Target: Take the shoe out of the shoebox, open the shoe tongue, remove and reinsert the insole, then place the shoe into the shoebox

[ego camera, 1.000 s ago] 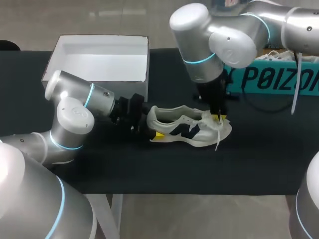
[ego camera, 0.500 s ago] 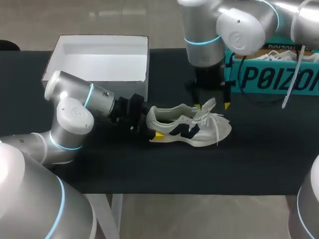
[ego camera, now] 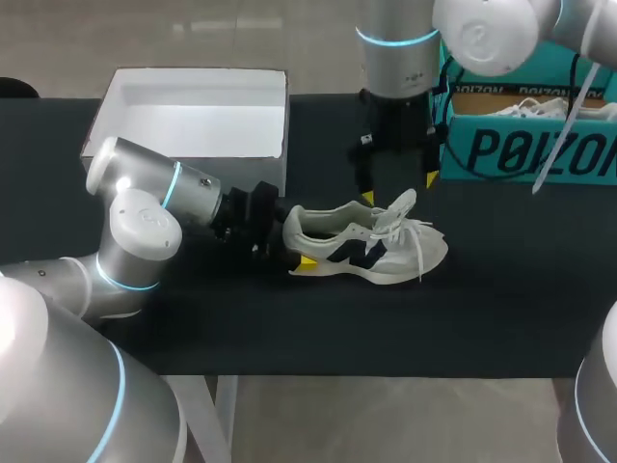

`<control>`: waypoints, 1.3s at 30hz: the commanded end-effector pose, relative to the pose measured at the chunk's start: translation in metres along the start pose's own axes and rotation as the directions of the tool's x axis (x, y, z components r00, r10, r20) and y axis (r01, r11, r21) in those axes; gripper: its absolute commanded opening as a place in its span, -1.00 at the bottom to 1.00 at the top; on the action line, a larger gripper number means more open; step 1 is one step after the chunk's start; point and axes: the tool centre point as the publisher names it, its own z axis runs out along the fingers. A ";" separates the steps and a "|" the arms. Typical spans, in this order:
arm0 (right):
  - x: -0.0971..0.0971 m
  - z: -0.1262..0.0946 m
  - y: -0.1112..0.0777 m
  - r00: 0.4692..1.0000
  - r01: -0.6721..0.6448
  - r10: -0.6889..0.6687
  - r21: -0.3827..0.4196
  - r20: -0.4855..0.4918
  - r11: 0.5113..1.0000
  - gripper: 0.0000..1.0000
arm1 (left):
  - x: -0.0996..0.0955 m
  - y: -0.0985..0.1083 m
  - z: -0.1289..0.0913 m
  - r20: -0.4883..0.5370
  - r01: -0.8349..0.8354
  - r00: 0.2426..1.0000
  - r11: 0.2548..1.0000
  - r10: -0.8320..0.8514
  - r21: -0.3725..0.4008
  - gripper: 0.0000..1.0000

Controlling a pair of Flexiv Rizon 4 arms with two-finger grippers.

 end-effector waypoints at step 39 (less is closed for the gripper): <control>0.041 0.056 0.070 -0.026 1.000 -0.982 0.015 0.189 -0.024 -1.00 | 0.001 0.000 0.000 0.001 0.000 1.000 1.000 0.000 -0.001 -1.00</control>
